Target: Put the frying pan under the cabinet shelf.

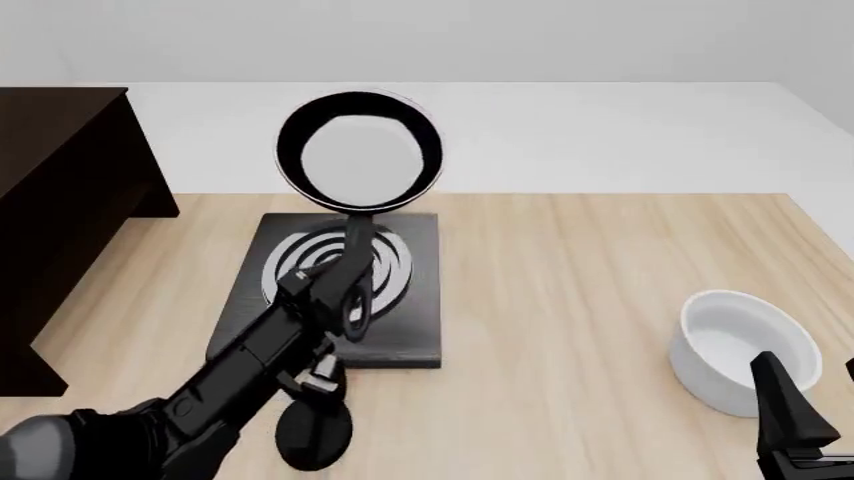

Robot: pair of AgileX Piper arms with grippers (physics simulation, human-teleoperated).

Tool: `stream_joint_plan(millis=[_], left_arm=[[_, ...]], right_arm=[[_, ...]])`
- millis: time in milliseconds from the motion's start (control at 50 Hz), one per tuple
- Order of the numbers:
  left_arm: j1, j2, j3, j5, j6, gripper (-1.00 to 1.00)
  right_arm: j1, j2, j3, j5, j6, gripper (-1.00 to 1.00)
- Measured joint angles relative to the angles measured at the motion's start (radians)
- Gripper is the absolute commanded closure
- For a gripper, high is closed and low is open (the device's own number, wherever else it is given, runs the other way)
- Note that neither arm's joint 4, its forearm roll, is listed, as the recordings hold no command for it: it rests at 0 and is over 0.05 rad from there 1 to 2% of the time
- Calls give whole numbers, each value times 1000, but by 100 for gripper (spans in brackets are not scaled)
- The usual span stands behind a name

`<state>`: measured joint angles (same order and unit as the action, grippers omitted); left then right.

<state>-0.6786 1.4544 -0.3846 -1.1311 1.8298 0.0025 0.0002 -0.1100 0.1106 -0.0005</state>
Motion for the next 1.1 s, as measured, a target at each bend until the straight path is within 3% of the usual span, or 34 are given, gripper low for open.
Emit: stream_joint_plan(millis=[440,680,1100], left_arm=[[157,-68,64,-63,-78,100],[193,-107,110,-68,-167,100],[280,-170,225,-45,-241,100]], right_arm=[[0,0,0,0,0,-100],[0,0,0,0,0,-100],[0,0,0,0,0,-100]])
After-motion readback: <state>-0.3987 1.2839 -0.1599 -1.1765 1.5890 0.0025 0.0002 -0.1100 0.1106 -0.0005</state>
